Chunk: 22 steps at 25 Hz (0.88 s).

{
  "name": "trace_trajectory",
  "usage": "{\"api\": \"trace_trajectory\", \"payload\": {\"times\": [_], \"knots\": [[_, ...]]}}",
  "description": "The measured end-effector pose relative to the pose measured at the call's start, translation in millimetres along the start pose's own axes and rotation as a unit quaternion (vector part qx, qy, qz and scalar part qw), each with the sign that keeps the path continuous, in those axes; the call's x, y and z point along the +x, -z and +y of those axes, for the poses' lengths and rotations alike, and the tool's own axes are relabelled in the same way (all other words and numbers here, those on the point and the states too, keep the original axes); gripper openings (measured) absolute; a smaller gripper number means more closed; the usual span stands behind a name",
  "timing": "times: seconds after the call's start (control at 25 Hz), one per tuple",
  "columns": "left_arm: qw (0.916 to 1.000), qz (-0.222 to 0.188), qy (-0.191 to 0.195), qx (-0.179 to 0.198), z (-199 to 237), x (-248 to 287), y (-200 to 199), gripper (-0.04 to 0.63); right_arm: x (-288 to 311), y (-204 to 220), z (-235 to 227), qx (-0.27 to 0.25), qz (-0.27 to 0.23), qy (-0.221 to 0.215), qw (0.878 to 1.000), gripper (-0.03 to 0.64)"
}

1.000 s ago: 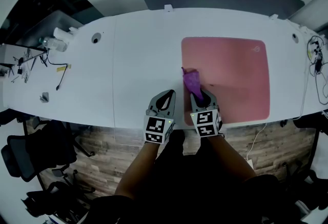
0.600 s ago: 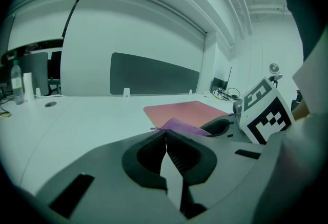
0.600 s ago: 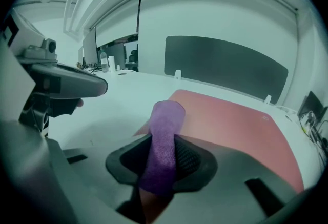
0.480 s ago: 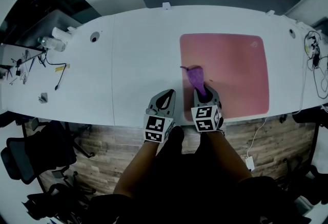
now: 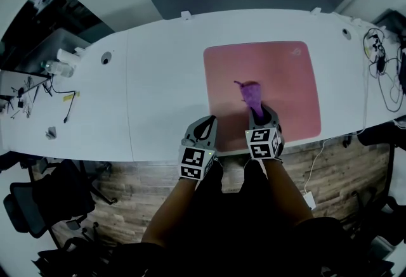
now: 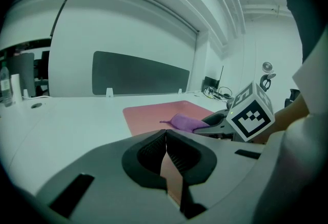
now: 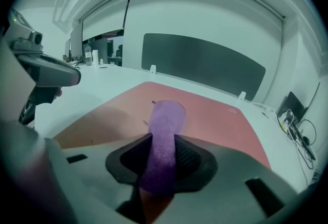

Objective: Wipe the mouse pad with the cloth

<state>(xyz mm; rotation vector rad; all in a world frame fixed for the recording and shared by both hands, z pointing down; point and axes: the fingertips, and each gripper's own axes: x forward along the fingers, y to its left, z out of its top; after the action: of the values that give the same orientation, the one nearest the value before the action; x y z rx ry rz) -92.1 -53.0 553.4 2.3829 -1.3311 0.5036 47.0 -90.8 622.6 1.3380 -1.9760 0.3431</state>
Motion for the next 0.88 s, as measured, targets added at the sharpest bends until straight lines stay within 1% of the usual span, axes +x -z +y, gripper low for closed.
{"api": "trace_trajectory", "payload": {"times": [0.36,0.64,0.88], "knots": [[0.9999,0.004,0.012,0.007,-42,27,-9,0.021,-8,27,-69,0.001,0.009,0.021,1.000,0.126],[0.9997,0.003,0.017,0.015,-72,47,-19,0.021,-18,54,-134,0.003,0.013,0.052,0.999,0.126],[0.9995,0.000,0.024,0.018,-99,67,-26,0.021,-28,74,-179,0.014,0.023,0.072,0.997,0.126]]}}
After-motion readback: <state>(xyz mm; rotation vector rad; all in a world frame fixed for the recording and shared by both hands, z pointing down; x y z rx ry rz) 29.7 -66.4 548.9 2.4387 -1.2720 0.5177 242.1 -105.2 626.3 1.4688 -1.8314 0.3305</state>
